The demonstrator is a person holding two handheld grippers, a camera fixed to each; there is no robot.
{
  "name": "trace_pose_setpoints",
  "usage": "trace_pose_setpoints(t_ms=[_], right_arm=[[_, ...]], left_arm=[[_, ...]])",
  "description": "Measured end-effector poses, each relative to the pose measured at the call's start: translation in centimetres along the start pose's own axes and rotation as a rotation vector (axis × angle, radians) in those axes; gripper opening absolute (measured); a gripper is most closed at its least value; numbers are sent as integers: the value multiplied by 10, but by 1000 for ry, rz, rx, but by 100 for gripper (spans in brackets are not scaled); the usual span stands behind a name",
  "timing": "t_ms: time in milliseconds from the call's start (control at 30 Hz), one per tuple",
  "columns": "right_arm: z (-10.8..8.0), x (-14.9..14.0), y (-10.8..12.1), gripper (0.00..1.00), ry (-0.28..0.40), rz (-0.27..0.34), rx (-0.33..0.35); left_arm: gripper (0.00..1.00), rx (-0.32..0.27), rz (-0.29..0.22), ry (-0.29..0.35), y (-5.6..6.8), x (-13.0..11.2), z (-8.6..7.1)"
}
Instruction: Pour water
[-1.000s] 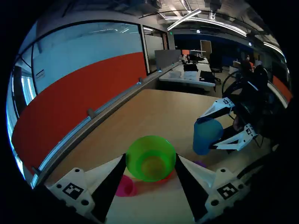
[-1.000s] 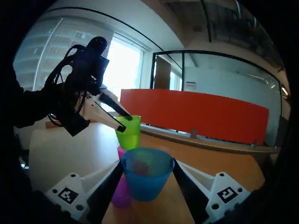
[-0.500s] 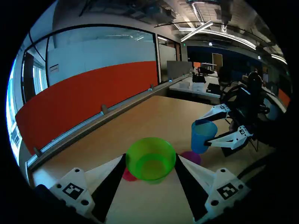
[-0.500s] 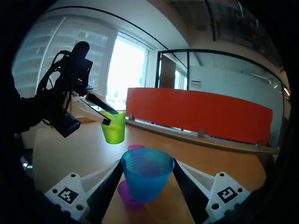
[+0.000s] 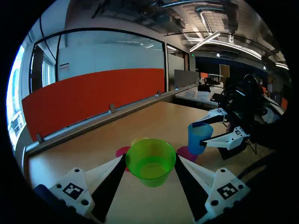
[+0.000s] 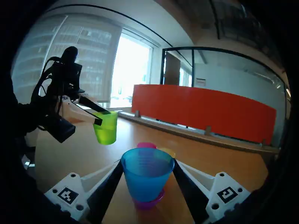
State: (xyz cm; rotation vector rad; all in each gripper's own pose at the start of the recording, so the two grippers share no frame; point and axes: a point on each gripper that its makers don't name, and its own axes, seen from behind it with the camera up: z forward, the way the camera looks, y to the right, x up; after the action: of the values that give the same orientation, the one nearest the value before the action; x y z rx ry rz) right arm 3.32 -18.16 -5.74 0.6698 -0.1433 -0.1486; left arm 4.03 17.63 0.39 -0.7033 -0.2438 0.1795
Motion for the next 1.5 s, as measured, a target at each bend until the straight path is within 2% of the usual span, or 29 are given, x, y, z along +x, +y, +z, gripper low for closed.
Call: trace_pose_setpoints(t_ms=[467,900,1100,1500], right_arm=[[12,-10,-20,95,-27,-9,34],[22,-14,-36,94,-44,-24,63],[24,-12,-42,94,-46,-35,73],[30,-4,-52,95,-39,-41,94]], left_arm=[[88,59,-40,44,-2,-31,-27],[88,140,-23,59,-5,-52,-47],[88,151,-25,60,-1,-60,-51],[88,158,-47,72,-1,-65,-57]])
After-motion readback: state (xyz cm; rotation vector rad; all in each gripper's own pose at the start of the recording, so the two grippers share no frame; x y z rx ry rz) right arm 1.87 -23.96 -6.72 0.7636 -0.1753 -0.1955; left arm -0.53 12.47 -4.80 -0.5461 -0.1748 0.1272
